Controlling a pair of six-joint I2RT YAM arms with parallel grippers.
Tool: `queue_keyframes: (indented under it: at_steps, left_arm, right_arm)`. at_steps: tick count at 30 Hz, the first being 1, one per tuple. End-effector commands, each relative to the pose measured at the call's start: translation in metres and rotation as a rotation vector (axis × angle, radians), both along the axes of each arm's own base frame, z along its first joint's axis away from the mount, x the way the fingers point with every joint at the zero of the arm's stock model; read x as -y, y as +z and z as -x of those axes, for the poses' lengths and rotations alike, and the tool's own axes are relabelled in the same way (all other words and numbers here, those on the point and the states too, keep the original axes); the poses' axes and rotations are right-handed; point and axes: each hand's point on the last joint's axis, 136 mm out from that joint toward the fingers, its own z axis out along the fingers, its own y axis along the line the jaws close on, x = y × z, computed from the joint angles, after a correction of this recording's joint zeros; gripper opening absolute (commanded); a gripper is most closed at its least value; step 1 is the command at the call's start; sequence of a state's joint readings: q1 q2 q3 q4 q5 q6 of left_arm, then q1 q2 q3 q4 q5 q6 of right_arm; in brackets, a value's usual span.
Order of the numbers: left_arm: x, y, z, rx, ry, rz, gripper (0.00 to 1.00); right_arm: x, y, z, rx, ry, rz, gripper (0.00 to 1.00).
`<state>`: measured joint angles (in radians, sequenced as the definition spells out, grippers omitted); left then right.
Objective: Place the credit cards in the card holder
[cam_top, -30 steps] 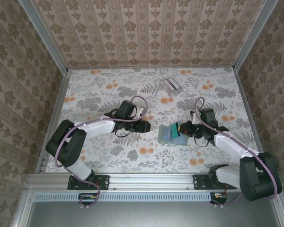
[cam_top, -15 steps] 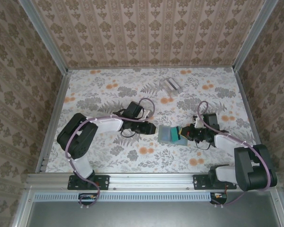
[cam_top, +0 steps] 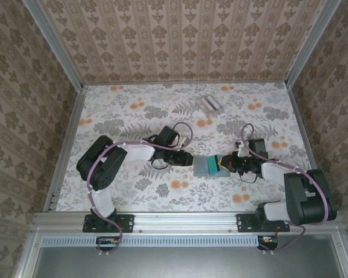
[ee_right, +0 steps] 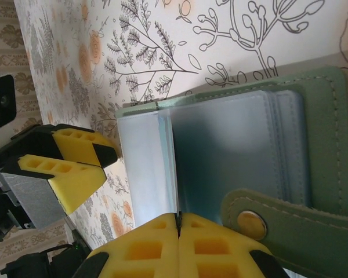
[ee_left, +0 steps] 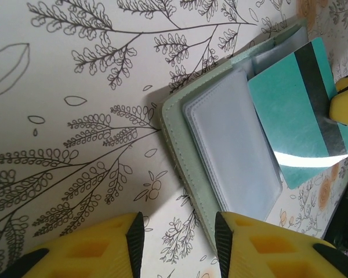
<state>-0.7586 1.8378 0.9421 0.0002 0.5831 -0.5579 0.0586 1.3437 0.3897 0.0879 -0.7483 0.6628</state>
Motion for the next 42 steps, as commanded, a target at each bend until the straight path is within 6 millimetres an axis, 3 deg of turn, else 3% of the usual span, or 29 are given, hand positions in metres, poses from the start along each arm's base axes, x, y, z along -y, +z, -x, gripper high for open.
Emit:
queue_keyframes:
  at_steps: [1, 11, 21, 33, 42]
  left_arm:
    - [0.0, -0.008, 0.003, -0.026, 0.013, -0.011, 0.38]
    - [0.001, -0.015, 0.016, -0.034, -0.068, -0.054, 0.29]
    - [-0.008, -0.027, 0.018, -0.056, -0.03, -0.11, 0.21]
    - [-0.037, -0.041, 0.002, -0.058, 0.081, -0.212, 0.04]
    - [-0.05, -0.042, -0.01, -0.049, 0.098, -0.243, 0.0]
  right_arm:
    - [-0.002, 0.0, 0.004, -0.008, 0.003, -0.025, 0.0]
    - [-0.001, -0.008, 0.012, -0.044, -0.004, 0.025, 0.02]
    - [-0.019, -0.014, 0.008, -0.038, 0.028, 0.04, 0.06]
    - [-0.041, -0.023, 0.002, -0.04, 0.064, 0.031, 0.07]
    - [-0.034, -0.02, -0.001, -0.014, 0.064, 0.109, 0.09]
